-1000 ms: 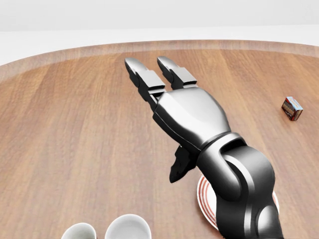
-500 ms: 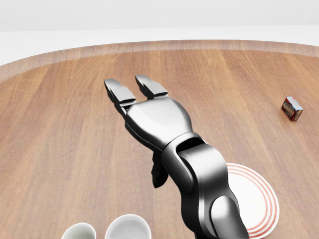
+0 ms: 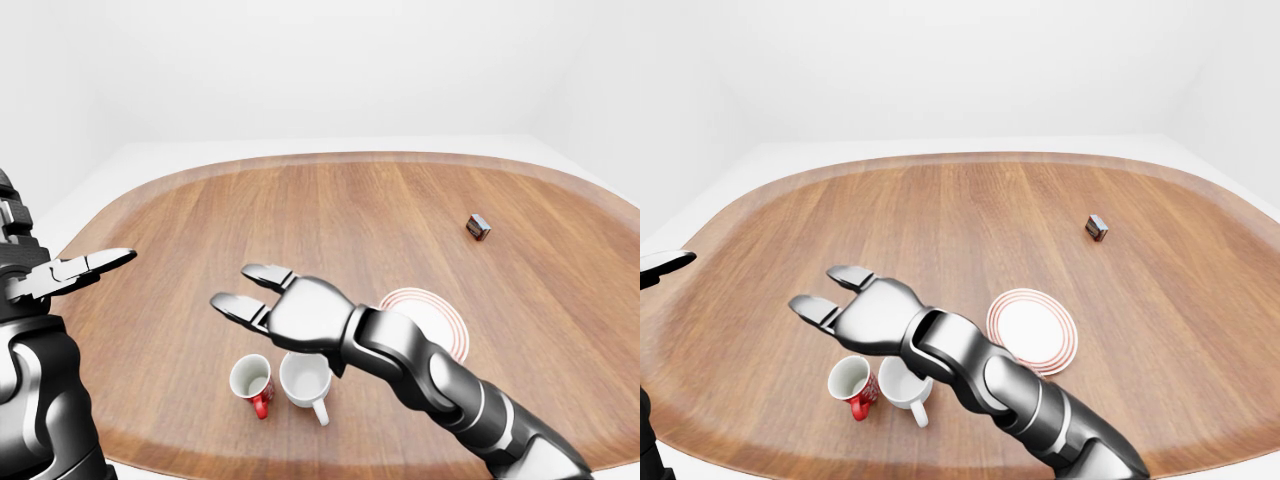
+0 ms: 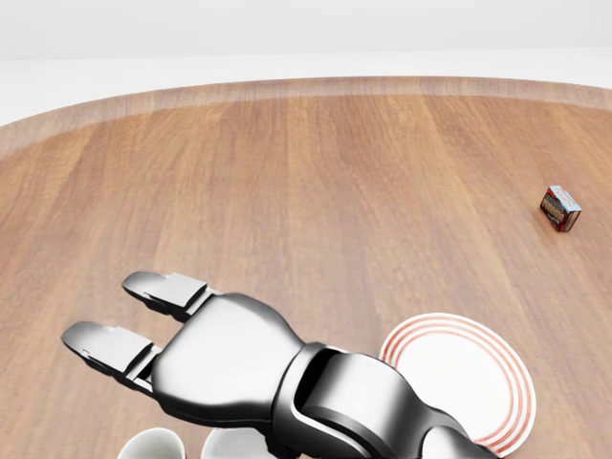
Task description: Put the white mug on the plate.
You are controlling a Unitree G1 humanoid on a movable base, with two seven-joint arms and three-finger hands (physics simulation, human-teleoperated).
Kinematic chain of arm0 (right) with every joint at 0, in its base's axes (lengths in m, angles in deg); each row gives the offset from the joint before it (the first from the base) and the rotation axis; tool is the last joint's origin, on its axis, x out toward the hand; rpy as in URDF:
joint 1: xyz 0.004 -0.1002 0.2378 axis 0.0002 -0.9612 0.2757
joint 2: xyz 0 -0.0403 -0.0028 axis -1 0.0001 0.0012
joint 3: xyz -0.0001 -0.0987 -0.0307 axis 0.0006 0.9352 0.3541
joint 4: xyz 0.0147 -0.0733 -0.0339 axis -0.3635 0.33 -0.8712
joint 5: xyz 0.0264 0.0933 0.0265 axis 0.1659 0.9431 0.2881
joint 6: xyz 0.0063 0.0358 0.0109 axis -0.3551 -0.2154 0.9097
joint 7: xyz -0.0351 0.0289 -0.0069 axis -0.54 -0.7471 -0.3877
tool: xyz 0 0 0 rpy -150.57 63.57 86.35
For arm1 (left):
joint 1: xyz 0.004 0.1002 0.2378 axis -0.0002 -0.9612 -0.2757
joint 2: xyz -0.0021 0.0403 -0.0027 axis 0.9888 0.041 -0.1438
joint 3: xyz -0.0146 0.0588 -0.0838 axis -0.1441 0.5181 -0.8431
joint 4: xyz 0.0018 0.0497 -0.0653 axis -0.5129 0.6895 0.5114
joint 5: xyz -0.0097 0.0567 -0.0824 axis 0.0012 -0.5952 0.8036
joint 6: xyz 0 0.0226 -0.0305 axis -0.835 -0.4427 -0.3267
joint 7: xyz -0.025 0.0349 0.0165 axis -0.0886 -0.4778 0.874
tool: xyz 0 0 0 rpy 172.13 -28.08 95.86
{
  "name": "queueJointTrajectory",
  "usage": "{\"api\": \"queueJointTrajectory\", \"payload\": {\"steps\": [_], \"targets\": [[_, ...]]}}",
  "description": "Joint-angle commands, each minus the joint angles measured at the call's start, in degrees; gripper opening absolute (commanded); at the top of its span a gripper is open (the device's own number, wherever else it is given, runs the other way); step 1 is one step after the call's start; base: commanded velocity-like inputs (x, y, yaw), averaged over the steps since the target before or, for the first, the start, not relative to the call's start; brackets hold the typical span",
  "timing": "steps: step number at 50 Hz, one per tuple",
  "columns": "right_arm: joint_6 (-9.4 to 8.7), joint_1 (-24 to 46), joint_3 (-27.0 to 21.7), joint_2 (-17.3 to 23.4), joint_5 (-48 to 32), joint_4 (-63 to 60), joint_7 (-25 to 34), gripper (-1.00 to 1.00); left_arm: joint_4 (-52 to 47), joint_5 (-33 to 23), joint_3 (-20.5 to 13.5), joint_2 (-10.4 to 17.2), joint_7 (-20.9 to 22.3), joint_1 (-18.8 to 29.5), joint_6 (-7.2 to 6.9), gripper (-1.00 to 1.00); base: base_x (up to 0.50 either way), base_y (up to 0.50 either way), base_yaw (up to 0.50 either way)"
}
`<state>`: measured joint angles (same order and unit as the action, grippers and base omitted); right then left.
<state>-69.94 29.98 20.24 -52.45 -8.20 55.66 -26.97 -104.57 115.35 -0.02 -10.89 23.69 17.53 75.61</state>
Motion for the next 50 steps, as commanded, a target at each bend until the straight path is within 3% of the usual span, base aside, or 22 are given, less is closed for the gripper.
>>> {"api": "queueJointTrajectory", "payload": {"steps": [1, 13, 24, 29, 32, 39, 46, 50], "targets": [[0.00, -1.25, 7.50, 6.75, 4.74, -4.99, 0.00, 1.00, -0.15, -0.05, 0.01, -0.08, 0.02, -0.04, 0.00, 1.00, 0.00, 0.00, 0.00], [0.00, -6.21, 8.86, 6.76, 2.33, -4.61, 0.00, 1.00, -0.27, 0.00, 0.03, 0.01, -0.09, 0.07, 0.00, 1.00, 0.00, 0.00, 0.00], [0.00, -10.68, 7.59, 4.29, -0.54, -0.84, 0.00, 1.00, 0.06, -0.24, 0.21, -0.16, 0.12, 0.04, 0.00, 1.00, 0.00, 0.00, 0.00], [0.00, -13.55, 3.43, 0.62, -3.23, 3.18, 0.00, 1.00, 0.09, -0.17, 0.20, -0.13, 0.09, 0.05, 0.00, 1.00, 0.00, 0.00, 0.00], [0.00, -17.57, -2.20, -5.36, -7.66, 7.19, 0.00, 1.00, 0.04, -0.17, 0.21, -0.14, 0.10, 0.03, 0.00, 1.00, 0.00, 0.00, 0.00], [0.00, -24.06, -9.17, -11.02, -14.46, 11.50, 0.00, 1.00, 0.09, -0.35, 0.39, -0.26, 0.16, -0.01, 0.00, 1.00, 0.00, 0.00, 0.00], [0.00, -25.84, -13.74, -14.00, -18.05, 12.80, 0.00, 1.00, 0.14, -0.39, 0.43, -0.29, 0.23, -0.01, 0.00, 1.00, 0.00, 0.00, 0.00], [0.00, -26.83, -13.76, -14.53, -19.05, 12.97, 0.00, 1.00, 0.06, -0.42, 0.42, -0.32, 0.25, -0.02, 0.00, 1.00, 0.00, 0.00, 0.00]]}}
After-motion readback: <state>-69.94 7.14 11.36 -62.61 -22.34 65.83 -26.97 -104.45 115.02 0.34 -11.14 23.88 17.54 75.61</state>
